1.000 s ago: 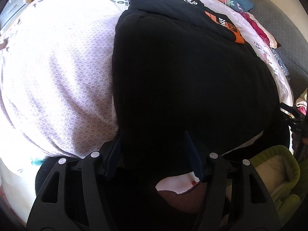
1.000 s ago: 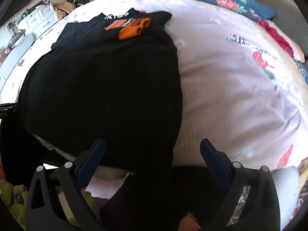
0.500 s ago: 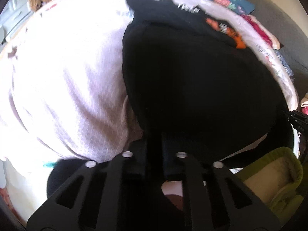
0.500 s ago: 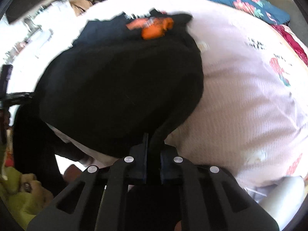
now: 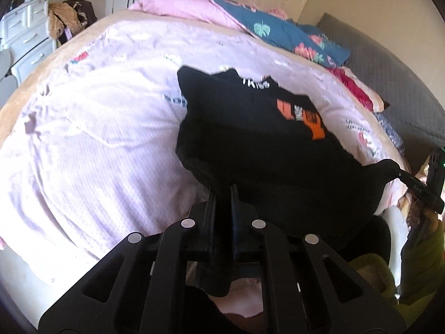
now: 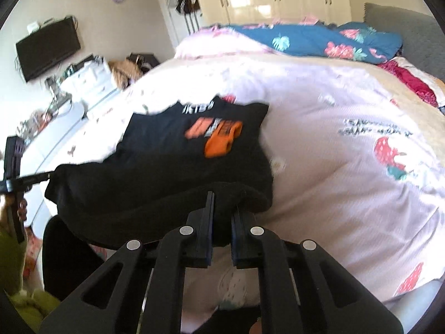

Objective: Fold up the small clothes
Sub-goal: 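Fold the held hem up toward the collar with both tools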

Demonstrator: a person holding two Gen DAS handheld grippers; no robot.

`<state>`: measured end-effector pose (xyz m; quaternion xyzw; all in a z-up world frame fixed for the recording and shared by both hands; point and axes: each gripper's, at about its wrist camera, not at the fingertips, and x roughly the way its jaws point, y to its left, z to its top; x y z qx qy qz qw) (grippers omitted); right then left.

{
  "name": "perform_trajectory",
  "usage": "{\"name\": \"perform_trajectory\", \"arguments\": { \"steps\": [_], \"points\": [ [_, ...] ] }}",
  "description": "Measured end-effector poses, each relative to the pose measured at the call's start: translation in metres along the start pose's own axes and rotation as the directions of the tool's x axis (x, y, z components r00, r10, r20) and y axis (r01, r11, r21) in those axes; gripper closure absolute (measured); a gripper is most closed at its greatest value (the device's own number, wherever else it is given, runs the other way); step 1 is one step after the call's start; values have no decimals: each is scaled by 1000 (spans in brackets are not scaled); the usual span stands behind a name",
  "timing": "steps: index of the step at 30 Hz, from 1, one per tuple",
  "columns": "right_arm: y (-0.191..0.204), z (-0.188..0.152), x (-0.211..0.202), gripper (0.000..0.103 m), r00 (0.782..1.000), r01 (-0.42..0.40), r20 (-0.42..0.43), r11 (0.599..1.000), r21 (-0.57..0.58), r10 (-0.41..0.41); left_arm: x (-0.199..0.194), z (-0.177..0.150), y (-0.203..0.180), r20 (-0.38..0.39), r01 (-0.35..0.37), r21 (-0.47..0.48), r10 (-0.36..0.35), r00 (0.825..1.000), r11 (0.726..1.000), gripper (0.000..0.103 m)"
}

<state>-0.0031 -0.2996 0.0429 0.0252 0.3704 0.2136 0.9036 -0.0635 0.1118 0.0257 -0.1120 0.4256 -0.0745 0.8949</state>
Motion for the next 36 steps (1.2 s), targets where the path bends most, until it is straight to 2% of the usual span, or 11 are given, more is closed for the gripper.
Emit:
{"name": "perform_trajectory", "arguments": {
  "steps": [12, 25, 36],
  "points": [
    [-20, 46, -6, 95, 986, 40, 160, 998, 56, -49, -3, 38, 5, 108, 15, -54, -9, 994, 998, 100],
    [-23, 67, 12, 95, 972, 107, 202, 991, 81, -121, -1, 80, -4, 198, 5, -59, 7, 980, 998, 100],
    [-24, 91, 36, 95, 965, 156, 204, 985, 68, -167, 11, 104, -3, 218, -17, -73, 32, 975, 997, 100]
  ]
}}
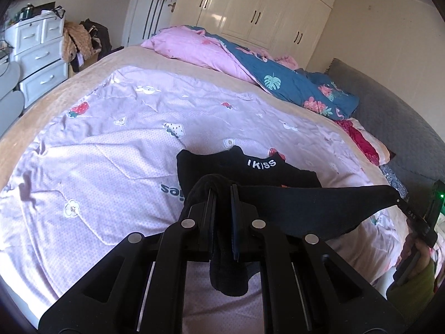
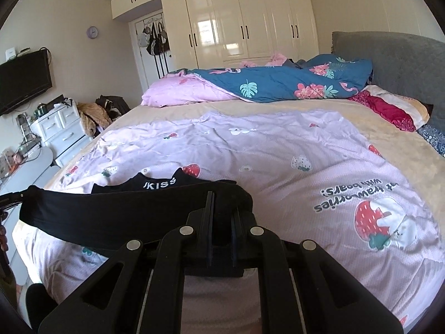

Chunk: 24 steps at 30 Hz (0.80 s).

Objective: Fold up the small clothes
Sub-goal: 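Fold the held hem up toward the collar with both tools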

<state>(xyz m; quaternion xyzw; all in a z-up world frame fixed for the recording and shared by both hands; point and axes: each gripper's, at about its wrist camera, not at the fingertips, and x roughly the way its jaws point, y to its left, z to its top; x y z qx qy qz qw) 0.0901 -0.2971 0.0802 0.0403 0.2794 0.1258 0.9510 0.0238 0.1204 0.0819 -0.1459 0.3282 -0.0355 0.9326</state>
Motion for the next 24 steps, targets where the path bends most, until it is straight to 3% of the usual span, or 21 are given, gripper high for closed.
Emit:
{"name": "perform_trajectory", "arguments": {
  "steps": [24],
  "points": [
    [0, 17, 73, 94, 997, 53, -59, 998, -25, -55, 66, 19, 15, -59, -71, -12, 71, 996, 997, 100]
  ]
}}
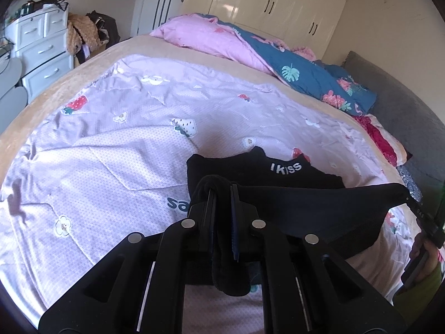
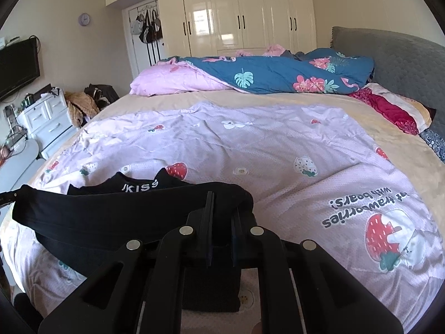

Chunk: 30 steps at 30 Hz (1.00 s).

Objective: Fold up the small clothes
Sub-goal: 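Fold the held hem up toward the collar with both tools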

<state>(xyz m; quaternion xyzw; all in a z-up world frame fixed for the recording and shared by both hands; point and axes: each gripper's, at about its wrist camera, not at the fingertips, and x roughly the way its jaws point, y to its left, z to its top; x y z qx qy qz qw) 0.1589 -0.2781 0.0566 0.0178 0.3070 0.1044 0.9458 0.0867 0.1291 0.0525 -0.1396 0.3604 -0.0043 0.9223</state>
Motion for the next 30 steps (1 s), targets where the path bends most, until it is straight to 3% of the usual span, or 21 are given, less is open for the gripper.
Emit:
{"name": "perform_trajectory", "arguments": {
  "steps": [19, 20, 23, 29, 30],
  "points": [
    [8, -7, 56, 94, 996, 27, -88, 1000, 4, -27, 48, -3, 13, -75, -43, -16, 41, 996, 999, 99],
    [9, -7, 56, 91, 996, 28, -88, 1000, 4, -28, 48, -3, 12, -73, -43, -14, 42, 997, 999, 99],
    [9, -7, 55, 67, 996, 56, -67, 998, -4, -56, 47, -2, 10, -66, -43, -5, 42, 997, 999, 98],
    [6, -7, 45, 66, 998, 45, -43, 999, 9, -45, 40, -2, 5, -45, -33, -4, 33, 998, 999, 89],
    [6, -7, 43, 65, 998, 41, -40, 999, 10, -41, 39, -2, 5, -40, -38, -4, 38, 998, 999, 80]
  ]
}}
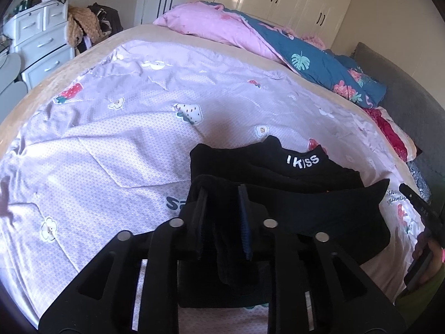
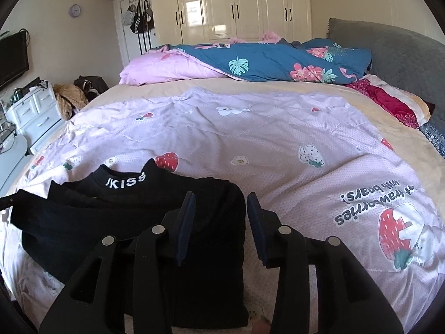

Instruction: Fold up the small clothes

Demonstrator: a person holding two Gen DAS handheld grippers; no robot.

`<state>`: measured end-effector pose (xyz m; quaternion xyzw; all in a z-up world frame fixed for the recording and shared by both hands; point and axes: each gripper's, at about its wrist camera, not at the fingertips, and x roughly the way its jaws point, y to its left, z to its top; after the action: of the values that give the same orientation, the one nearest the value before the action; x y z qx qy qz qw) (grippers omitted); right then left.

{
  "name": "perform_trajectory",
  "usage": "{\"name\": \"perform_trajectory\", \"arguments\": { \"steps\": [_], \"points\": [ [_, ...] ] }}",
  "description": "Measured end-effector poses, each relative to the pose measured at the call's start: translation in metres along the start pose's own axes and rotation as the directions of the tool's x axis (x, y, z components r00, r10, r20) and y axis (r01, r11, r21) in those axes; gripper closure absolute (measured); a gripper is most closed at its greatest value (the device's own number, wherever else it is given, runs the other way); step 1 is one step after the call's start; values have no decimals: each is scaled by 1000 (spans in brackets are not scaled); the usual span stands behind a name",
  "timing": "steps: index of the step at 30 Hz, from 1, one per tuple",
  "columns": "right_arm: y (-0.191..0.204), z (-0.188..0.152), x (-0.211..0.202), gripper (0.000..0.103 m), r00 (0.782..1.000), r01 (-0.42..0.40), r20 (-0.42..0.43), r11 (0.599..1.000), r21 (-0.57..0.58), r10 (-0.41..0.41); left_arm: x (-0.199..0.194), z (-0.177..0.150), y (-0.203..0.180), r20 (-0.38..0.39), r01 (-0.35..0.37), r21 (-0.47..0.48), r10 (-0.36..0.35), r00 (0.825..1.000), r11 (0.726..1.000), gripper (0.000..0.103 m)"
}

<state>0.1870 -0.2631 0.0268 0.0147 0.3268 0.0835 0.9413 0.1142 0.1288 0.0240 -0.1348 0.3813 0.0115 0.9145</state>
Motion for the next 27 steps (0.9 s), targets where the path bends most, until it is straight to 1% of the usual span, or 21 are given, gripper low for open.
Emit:
{"name": "perform_trajectory", "arguments": {
  "steps": [1, 2, 6, 11, 12, 13, 14, 15, 16, 18, 20, 23, 27],
  "points": [
    [0, -1, -3, 65, 1000, -3, 2, 1000, 0, 3, -4, 1, -1, 20, -23, 7, 23, 1000, 1000, 69],
    [1, -1, -5, 65, 1000, -7, 2, 1000, -1, 7, -7, 1, -1, 31, -29, 10, 29, 999, 1000, 67],
    [6, -7, -13, 65, 1000, -28, 0, 1000, -12, 28, -17, 3, -1, 49, -32, 19, 31, 998, 999, 66],
    [16, -19, -18, 65, 998, -62, -21, 998, -28, 61, -26, -10, -12, 36, -20, 81, 17, 999, 997, 66],
    [19, -22, -18, 68, 997, -75, -33, 997, -34, 74, -26, -15, -15, 30, -19, 93, 16, 999, 995, 67],
    [22, -26, -18, 73, 995, -87, -46, 995, -43, 85, -27, -19, -17, 22, -14, 104, 12, 1000, 995, 69],
    [25, -29, -18, 81, 995, -92, -53, 994, -50, 90, -27, -26, -19, 10, -12, 115, 11, 1000, 993, 71],
    [30, -32, -18, 85, 993, -101, -65, 993, -64, 97, -27, -31, -20, 3, -13, 123, 13, 1000, 992, 81],
    [33, -34, -18, 86, 992, -107, -73, 992, -74, 101, -27, -36, -20, -5, -12, 130, 13, 1000, 991, 91],
    [40, -40, -18, 90, 989, -121, -93, 988, -96, 112, -26, -50, -21, -30, -9, 146, 14, 999, 989, 98],
    [45, -45, -16, 90, 987, -126, -109, 987, -103, 115, -21, -62, -21, -69, -8, 165, 19, 997, 986, 100],
    [51, -51, -8, 91, 984, -123, -139, 987, -107, 107, -11, -77, -24, -102, -25, 202, 47, 994, 979, 101],
    [52, -58, 7, 91, 980, -85, -188, 991, -107, 63, 1, -79, -28, -111, -30, 216, 55, 992, 976, 101]
  ]
}}
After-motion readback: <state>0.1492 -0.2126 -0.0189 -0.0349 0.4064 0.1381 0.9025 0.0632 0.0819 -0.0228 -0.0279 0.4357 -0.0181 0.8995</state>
